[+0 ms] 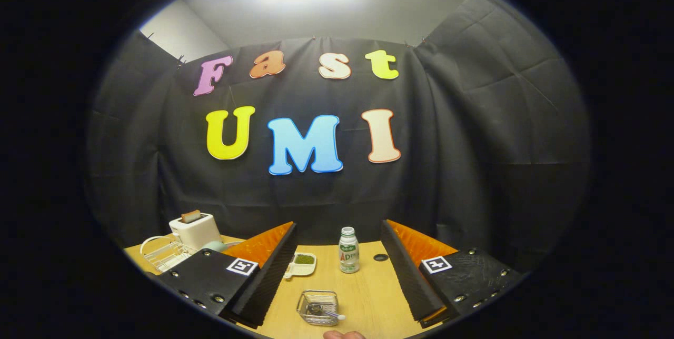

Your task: Take the plate from the dish rack, then take the spoon from the basket and place it into the plate.

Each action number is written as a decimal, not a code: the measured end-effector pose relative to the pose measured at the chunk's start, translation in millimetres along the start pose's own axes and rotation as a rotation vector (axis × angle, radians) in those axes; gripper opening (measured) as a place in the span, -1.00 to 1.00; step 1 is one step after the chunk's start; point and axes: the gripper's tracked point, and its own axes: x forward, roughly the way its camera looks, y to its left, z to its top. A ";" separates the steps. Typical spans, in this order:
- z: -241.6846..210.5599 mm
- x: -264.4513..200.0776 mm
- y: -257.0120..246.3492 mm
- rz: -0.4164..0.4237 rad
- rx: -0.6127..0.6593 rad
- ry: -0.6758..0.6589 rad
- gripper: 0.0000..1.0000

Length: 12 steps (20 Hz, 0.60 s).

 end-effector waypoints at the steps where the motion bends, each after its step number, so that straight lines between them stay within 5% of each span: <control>1: 4.8 2.6 15.8 0.013 0.001 -0.003 0.95; 12: 17.9 26.0 125.2 0.109 0.003 0.074 0.94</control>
